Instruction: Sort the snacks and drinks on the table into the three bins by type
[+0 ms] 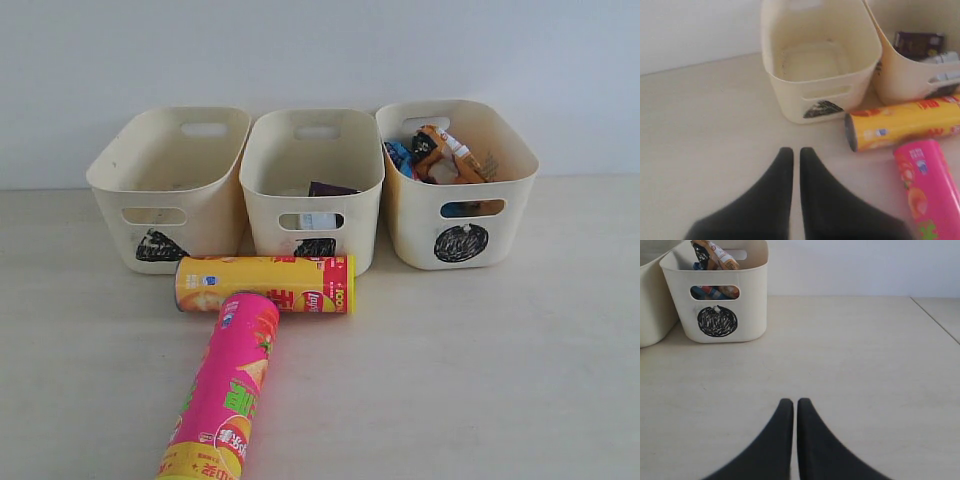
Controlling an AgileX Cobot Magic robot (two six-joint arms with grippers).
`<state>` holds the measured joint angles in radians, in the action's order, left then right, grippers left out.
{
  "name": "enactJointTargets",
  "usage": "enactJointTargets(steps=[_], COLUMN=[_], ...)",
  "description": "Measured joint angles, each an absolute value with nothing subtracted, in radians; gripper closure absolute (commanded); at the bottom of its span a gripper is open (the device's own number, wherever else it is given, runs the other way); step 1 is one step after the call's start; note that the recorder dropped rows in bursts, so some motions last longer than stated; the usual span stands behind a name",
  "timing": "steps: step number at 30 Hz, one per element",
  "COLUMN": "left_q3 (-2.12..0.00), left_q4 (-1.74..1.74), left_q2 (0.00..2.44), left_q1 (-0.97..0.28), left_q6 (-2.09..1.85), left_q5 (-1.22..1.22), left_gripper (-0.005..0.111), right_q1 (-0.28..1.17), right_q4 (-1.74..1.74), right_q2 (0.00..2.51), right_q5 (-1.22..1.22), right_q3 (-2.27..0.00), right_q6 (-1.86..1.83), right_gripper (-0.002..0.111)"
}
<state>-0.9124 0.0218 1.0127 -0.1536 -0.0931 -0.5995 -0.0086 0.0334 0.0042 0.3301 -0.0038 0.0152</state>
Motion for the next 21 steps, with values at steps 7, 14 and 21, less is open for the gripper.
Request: enactJointTargets(steps=[7, 14, 21], left_q3=[-0.952, -0.952, -0.988], left_q4=[-0.072, -0.079, -0.079], left_q2=[1.09, 1.181, 1.313], left_q1=[-0.257, -0.393, -0.488], left_q6=[-0.193, -0.192, -0.143], left_q5=[-0.718, -0.753, -0.79], left_gripper=[0.103, 0.103, 0.103], right_q1=[-0.009, -0.009, -0.009], right_q4=[0.033, 0.033, 0.033], right_q2=[0.004, 0.004, 0.004], right_q5=[0.33, 0.33, 0.33], right_q3=[-0.004, -0.004, -0.004], right_q6=[0.015, 0.015, 0.017], right_gripper=[0.108, 0.108, 0.108])
